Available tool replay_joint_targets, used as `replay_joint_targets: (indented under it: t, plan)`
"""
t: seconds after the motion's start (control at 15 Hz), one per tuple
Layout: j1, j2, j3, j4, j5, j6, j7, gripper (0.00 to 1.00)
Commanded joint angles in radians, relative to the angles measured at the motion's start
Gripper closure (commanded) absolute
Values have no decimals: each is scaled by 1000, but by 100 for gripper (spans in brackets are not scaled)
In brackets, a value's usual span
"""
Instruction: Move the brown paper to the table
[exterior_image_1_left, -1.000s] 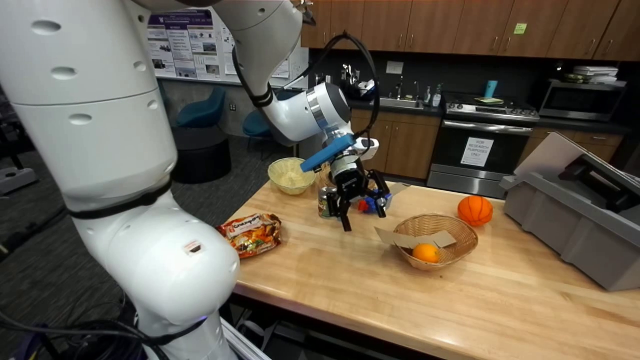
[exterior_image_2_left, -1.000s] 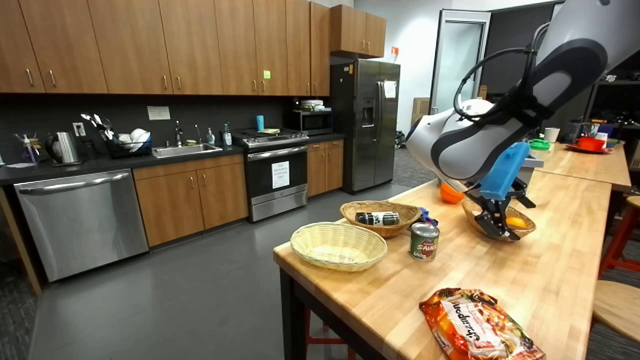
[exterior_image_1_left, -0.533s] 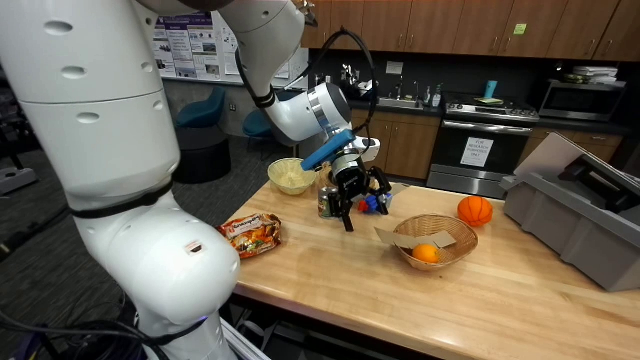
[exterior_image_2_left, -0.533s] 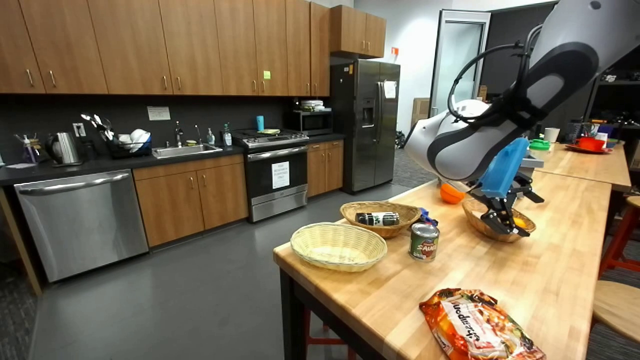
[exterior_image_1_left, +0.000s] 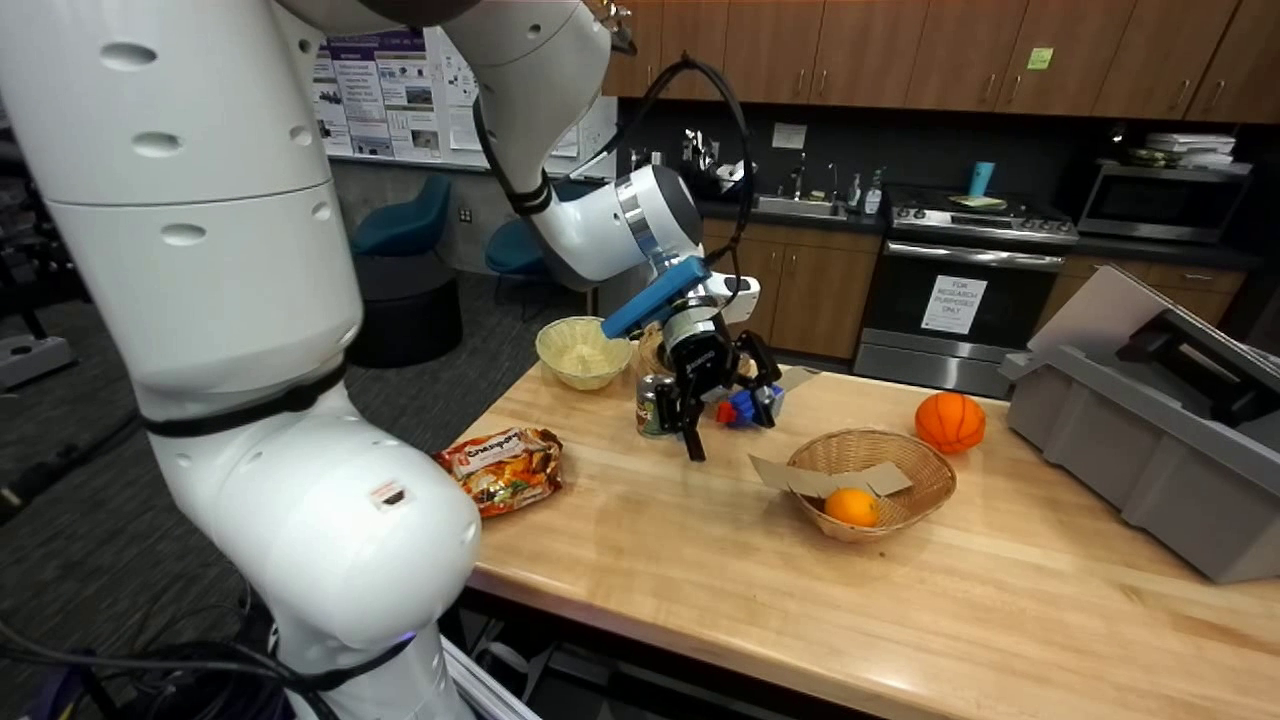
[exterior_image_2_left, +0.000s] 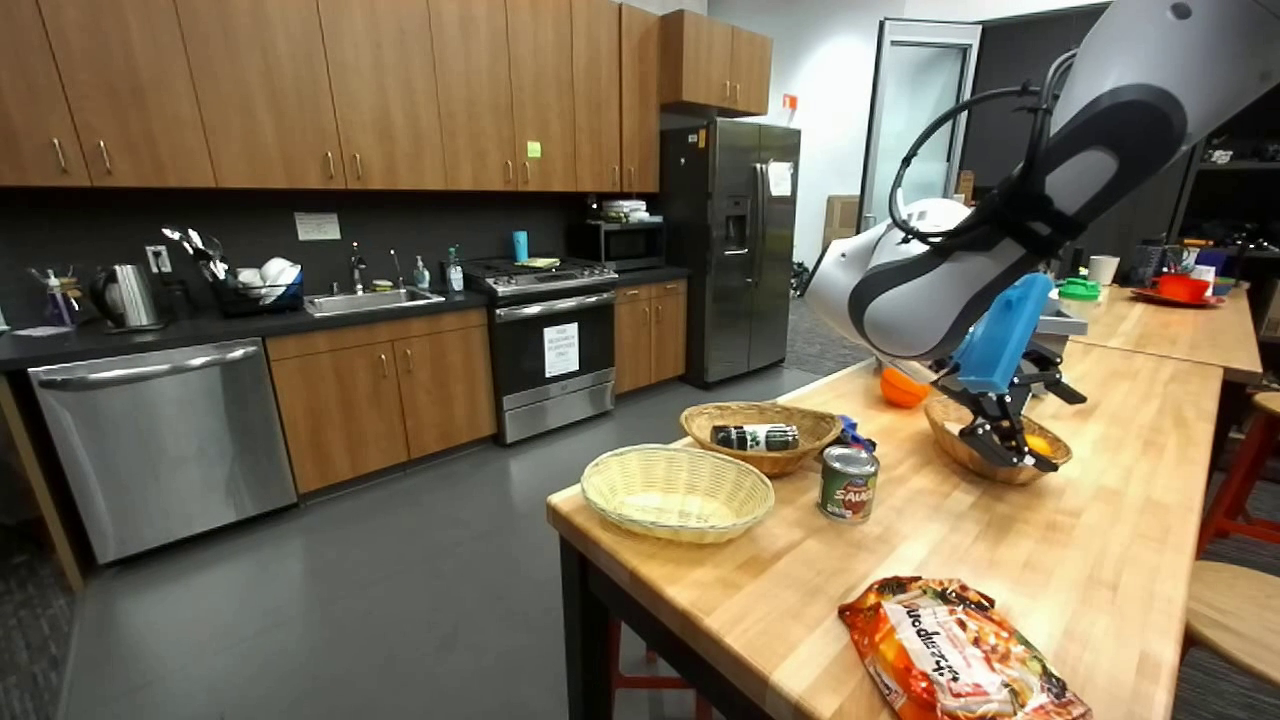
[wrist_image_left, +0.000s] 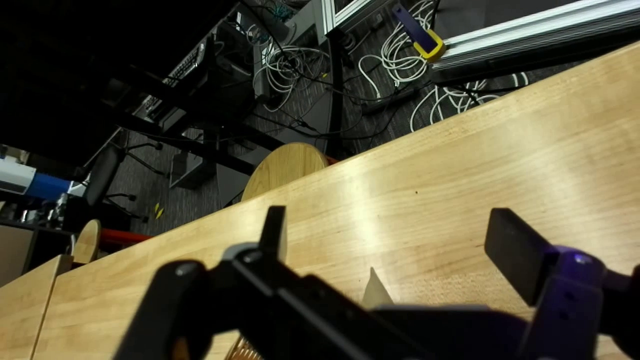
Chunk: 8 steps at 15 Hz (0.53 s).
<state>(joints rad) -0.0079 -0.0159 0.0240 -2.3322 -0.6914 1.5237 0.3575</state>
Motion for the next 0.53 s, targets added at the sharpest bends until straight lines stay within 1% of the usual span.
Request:
replay_joint_targets:
  t: [0.0,0.27,0.47]
  plan:
    - [6,1,-5,2,1,-2,0,0]
    - [7,1,-5,3,1,-3,-1,0]
    - [18,61,5,24,25,22,14,0]
